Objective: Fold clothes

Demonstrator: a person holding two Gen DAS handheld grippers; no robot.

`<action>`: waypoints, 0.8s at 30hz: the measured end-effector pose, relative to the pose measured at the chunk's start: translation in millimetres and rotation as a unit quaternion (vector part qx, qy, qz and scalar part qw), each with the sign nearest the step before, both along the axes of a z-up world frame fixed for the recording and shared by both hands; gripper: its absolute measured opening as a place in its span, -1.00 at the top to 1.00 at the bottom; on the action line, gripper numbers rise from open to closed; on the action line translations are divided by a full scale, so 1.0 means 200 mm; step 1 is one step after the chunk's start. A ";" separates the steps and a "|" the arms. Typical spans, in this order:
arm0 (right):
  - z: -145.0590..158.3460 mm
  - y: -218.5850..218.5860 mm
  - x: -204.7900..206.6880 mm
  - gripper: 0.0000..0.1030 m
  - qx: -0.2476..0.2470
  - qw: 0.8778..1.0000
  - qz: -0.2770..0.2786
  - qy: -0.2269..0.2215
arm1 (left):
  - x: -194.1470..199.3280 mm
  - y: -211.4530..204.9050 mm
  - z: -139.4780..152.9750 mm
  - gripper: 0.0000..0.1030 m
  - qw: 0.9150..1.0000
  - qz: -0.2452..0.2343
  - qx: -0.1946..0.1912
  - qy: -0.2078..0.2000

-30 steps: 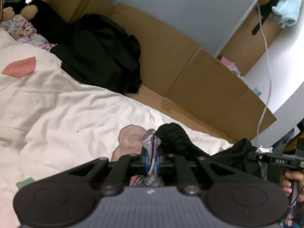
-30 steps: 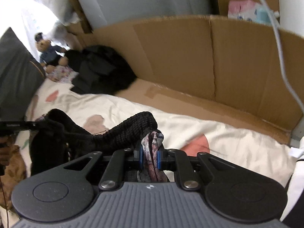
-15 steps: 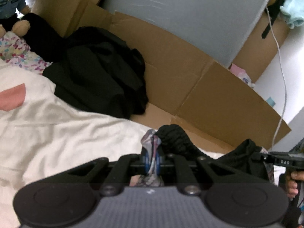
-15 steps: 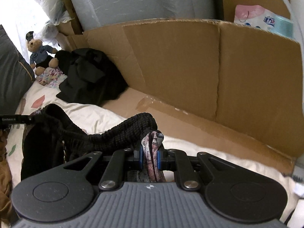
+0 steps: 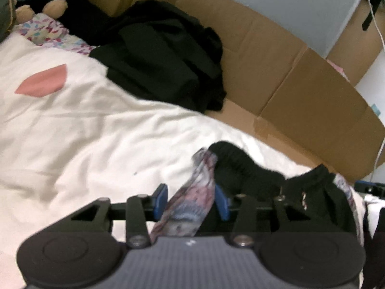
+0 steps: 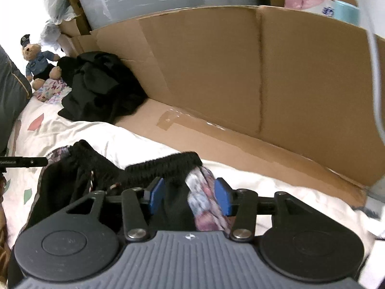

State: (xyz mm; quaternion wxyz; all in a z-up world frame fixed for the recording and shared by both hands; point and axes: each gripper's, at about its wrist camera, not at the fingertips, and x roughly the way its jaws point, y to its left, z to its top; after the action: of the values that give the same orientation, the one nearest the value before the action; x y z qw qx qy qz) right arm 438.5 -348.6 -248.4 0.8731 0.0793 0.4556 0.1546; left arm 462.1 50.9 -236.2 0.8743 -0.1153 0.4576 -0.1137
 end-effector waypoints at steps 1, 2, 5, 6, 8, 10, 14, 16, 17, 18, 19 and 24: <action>0.01 -0.02 -0.02 0.00 0.001 1.000 -0.001 0.001 | -0.02 0.01 0.01 0.09 1.000 -0.002 0.002 0.002; 0.02 -0.04 -0.05 0.00 0.001 1.000 -0.002 0.003 | -0.04 0.03 0.02 0.08 1.000 -0.003 0.005 0.003; 0.04 -0.08 -0.14 0.00 -0.003 1.000 0.000 0.003 | -0.09 0.04 0.03 0.07 1.000 -0.008 0.010 0.004; 0.05 -0.09 -0.17 0.00 -0.005 1.000 0.001 0.003 | -0.10 0.04 0.04 0.07 1.000 -0.010 0.011 0.005; 0.06 -0.10 -0.22 0.00 -0.009 1.000 0.002 0.003 | -0.15 0.03 0.06 0.07 1.000 -0.021 0.014 0.005; 0.09 -0.14 -0.32 0.00 -0.013 1.000 0.003 0.007 | -0.21 0.03 0.09 0.07 0.999 -0.037 0.018 0.005; 0.13 -0.18 -0.50 0.00 -0.017 1.000 0.007 0.011 | -0.34 0.05 0.13 0.05 0.997 -0.067 0.030 0.012; 0.16 -0.20 -0.60 0.00 -0.019 1.000 0.007 0.013 | -0.40 0.08 0.14 0.05 0.997 -0.073 0.034 0.018; 0.17 -0.21 -0.65 0.00 -0.020 1.000 0.006 0.015 | -0.45 0.10 0.14 0.05 0.996 -0.075 0.037 0.021; 0.18 -0.21 -0.68 0.00 -0.021 1.000 0.005 0.016 | -0.50 0.12 0.14 0.05 0.996 -0.078 0.039 0.027; 0.19 -0.22 -0.73 0.00 -0.022 1.000 0.005 0.017 | -0.55 0.14 0.14 0.05 0.995 -0.081 0.041 0.033; 0.28 -0.22 -0.94 0.00 -0.023 1.000 -0.003 0.013 | -0.79 0.22 0.15 0.05 0.993 -0.095 0.043 0.058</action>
State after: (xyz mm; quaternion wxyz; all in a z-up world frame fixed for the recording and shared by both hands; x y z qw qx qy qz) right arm 250.1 -392.4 -191.6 0.8693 0.0624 0.4699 0.1404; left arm 304.3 94.6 -207.1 0.8354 -0.0401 0.5212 -0.1700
